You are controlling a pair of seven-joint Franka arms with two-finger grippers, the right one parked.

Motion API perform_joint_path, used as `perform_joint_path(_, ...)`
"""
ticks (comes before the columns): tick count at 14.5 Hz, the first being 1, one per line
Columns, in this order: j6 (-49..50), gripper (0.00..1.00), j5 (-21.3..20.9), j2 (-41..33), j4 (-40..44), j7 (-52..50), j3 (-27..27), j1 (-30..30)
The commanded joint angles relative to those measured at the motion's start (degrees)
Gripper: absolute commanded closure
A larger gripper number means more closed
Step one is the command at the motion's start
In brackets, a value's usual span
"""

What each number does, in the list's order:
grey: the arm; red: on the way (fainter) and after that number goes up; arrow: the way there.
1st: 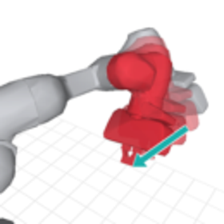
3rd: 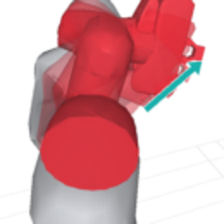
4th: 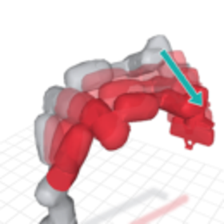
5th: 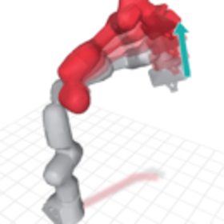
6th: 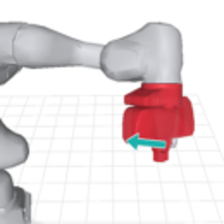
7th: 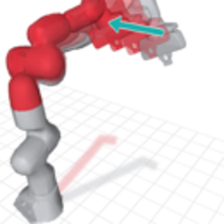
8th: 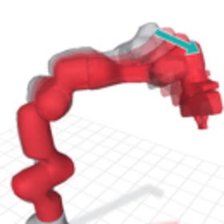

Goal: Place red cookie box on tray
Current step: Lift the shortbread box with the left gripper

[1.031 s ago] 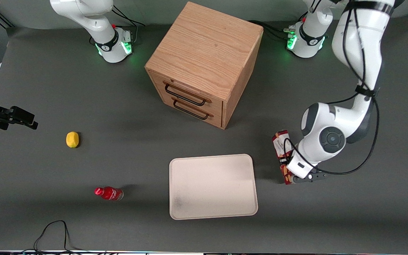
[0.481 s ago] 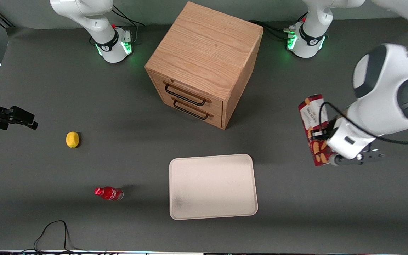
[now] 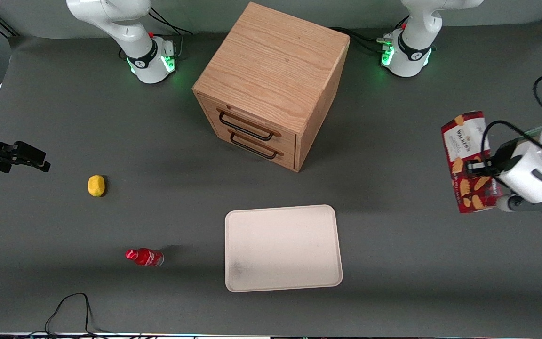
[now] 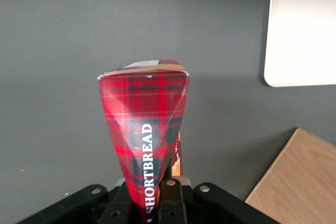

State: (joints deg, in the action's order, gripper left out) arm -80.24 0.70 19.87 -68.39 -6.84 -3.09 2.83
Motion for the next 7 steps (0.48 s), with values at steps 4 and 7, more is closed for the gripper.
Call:
perform_joint_path(4, -0.4, 1.00, 2.4, -0.5, 1.0, -0.4, -0.8, 1.3)
perform_joint_path(7, -2.9, 1.00, 2.4, 6.7, 9.3, -3.1, -1.0, 4.4)
